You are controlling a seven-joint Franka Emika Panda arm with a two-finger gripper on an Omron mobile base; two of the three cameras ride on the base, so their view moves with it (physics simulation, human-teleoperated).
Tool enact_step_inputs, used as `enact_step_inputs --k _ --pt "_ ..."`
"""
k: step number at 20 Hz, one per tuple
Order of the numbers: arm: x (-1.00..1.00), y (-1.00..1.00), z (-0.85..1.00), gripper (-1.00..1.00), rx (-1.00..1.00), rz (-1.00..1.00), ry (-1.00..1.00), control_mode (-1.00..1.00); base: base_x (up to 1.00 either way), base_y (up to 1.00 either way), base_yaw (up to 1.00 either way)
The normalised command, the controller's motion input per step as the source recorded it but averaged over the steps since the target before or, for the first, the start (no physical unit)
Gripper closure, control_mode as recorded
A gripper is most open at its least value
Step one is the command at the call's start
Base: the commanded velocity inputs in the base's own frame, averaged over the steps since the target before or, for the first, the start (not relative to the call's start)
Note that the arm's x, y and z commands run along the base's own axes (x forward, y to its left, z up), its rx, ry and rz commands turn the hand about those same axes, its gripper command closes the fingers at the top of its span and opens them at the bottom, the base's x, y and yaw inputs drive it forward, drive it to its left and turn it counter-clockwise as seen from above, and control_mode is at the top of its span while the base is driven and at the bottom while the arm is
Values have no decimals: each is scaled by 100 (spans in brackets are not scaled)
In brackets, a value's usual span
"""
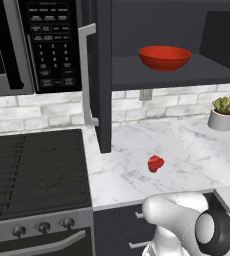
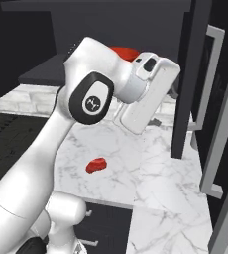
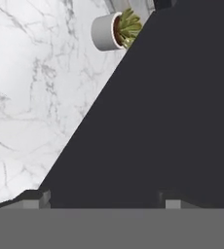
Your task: Retrieve the bowl from the cabinet, then place the raw meat into the bowl to avoid contamination.
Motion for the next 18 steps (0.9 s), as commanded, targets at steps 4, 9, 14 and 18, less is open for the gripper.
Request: enact_step_inputs --k 4,9,14,18 --pt "-2 2 0 -100 0 0 0 -100 0 0 0" --pt "-12 44 -6 -100 0 0 -1 -100 0 0 0" --pt "-22 70 0 -100 0 0 -1 -100 0 0 0" --pt "-17 71 0 -100 0 0 -3 -100 0 0 0"
